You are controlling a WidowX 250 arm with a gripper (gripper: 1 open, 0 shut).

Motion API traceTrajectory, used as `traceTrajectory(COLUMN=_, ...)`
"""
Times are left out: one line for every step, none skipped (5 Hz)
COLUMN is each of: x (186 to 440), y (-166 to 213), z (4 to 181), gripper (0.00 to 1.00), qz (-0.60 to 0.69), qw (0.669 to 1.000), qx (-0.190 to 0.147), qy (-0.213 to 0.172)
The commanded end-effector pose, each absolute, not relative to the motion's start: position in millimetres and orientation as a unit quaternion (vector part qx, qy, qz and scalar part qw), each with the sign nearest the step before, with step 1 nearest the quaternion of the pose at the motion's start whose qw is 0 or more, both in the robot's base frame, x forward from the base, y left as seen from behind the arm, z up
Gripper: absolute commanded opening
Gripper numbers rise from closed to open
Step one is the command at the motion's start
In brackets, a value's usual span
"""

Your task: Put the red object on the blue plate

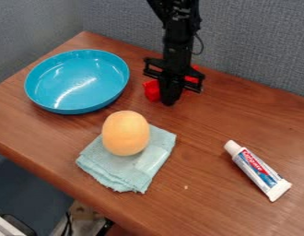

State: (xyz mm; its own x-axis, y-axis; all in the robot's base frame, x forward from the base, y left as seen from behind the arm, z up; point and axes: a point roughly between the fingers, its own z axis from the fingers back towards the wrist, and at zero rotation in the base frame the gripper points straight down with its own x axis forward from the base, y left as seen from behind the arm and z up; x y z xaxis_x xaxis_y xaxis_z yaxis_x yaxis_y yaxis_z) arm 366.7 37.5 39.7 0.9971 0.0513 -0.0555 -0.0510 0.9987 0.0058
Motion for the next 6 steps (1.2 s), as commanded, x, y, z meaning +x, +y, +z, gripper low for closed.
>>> traceTrajectory(x=371, y=51, z=81.0, gripper=0.0, qz=0.041, qw=0.999, qx=0.0, qy=-0.026)
traceTrajectory(x=367, y=60, z=103.1, gripper=0.0, qz=0.054, qw=0.998, qx=-0.007, qy=-0.045)
traceTrajectory(x=361, y=75, z=131.5, gripper=0.0, qz=0.079, qw=0.995, qx=-0.01, qy=-0.065)
traceTrajectory(x=360, y=84, z=140.1, gripper=1.0, qz=0.096, qw=0.992, qx=-0.007, qy=-0.077)
traceTrajectory(x=365, y=80, z=131.0, gripper=1.0, qz=0.088, qw=0.994, qx=-0.004, qy=-0.071)
traceTrajectory(x=374, y=76, z=122.2, gripper=1.0, qz=0.062, qw=0.995, qx=-0.003, qy=-0.073)
